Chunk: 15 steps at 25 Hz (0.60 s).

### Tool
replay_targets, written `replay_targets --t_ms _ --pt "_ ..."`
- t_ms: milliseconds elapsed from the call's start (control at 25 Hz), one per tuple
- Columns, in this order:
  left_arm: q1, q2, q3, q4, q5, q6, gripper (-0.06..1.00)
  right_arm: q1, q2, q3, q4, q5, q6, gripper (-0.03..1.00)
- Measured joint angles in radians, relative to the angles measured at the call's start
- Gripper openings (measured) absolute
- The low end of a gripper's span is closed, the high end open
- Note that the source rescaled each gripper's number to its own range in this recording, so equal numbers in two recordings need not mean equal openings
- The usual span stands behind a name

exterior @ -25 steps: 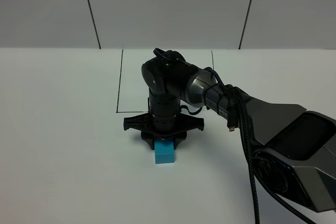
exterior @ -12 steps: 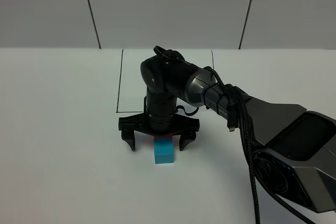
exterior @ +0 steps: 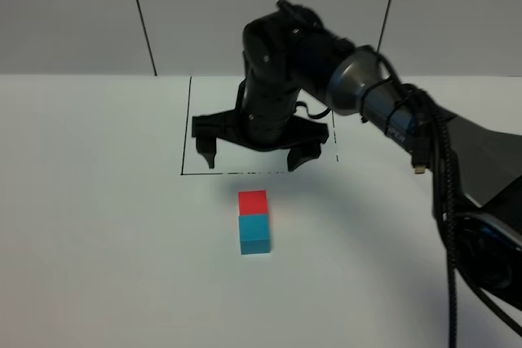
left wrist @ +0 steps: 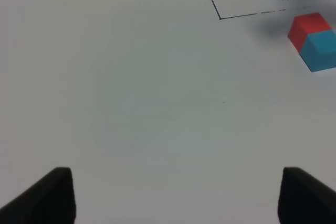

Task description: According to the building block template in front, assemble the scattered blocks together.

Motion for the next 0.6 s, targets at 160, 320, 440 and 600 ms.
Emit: replay_targets --t_ms 160,320,440,600 --pt "0.0 0.0 0.0 0.0 0.0 0.0 0.68 -0.085 -0.074 0.0 0.021 0.003 -0.053 1.0" --pt "0.0 0.0 0.0 0.0 0.0 0.0 0.68 -0.201 -0.125 0.0 0.093 0.004 -0.147 1.0" --pt "0.0 0.0 0.0 0.0 0.0 0.0 0.68 -0.295 -0.155 0.004 0.14 0.003 -0.208 1.0" --pt "0.0 0.0 0.0 0.0 0.0 -0.002 0.68 -0.415 -0.213 0.087 0.169 0.002 -0.276 1.0"
